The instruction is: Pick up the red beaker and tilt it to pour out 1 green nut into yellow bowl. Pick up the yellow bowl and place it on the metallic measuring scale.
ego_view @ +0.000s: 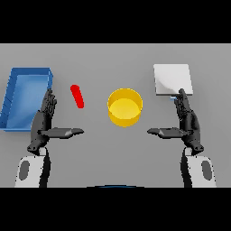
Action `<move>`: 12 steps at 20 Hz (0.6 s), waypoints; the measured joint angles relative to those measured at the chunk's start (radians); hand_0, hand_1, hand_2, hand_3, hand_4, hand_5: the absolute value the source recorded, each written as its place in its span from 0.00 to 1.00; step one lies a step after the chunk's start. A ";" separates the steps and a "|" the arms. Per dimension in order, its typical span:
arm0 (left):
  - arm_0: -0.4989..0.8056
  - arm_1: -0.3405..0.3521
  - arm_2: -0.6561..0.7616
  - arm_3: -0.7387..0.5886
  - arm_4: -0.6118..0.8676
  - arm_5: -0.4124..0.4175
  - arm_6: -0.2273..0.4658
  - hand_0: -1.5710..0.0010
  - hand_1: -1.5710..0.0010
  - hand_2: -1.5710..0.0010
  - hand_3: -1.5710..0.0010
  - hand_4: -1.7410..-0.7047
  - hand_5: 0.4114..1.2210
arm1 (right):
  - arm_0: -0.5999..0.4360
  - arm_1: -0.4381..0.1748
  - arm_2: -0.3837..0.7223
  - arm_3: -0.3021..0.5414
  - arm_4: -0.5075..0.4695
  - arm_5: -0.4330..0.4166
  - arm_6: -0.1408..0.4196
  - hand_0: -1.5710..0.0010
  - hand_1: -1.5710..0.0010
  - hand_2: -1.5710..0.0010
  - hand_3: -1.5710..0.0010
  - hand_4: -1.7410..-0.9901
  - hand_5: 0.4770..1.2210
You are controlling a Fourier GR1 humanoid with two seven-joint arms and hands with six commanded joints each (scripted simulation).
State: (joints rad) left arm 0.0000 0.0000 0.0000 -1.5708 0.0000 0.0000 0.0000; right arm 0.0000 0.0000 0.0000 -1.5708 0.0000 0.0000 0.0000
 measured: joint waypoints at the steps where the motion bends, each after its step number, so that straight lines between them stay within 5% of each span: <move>1: 0.000 -0.002 -0.002 -0.001 -0.001 0.002 0.000 1.00 1.00 1.00 1.00 0.52 0.30 | -0.001 -0.001 -0.001 0.000 -0.001 -0.001 0.000 1.00 1.00 1.00 1.00 0.66 0.27; 6: 0.012 -0.018 -0.017 -0.005 -0.013 0.007 -0.010 1.00 1.00 1.00 1.00 0.52 0.30 | -0.004 -0.006 -0.007 0.003 -0.006 0.002 0.002 1.00 1.00 1.00 1.00 0.66 0.27; 7: 0.038 0.006 -0.054 -0.044 -0.069 0.008 -0.018 1.00 1.00 1.00 1.00 0.52 0.29 | 0.035 -0.049 0.035 -0.040 0.092 -0.012 -0.090 1.00 1.00 1.00 1.00 0.67 0.27; 8: 0.064 0.027 -0.076 -0.083 -0.099 0.004 -0.019 1.00 1.00 1.00 1.00 0.51 0.30 | 0.075 -0.070 0.069 -0.084 0.160 -0.026 -0.122 1.00 1.00 1.00 1.00 0.67 0.27; 12: 0.093 0.038 -0.126 -0.152 -0.151 0.002 0.051 1.00 1.00 1.00 1.00 0.50 0.31 | 0.107 -0.092 0.108 -0.129 0.246 -0.044 -0.103 1.00 1.00 1.00 1.00 0.67 0.27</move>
State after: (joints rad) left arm 0.0927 0.0379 -0.1264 -1.7231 -0.1505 0.0020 0.0514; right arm 0.1071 -0.0920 0.1082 -1.6999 0.2464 -0.0441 -0.1026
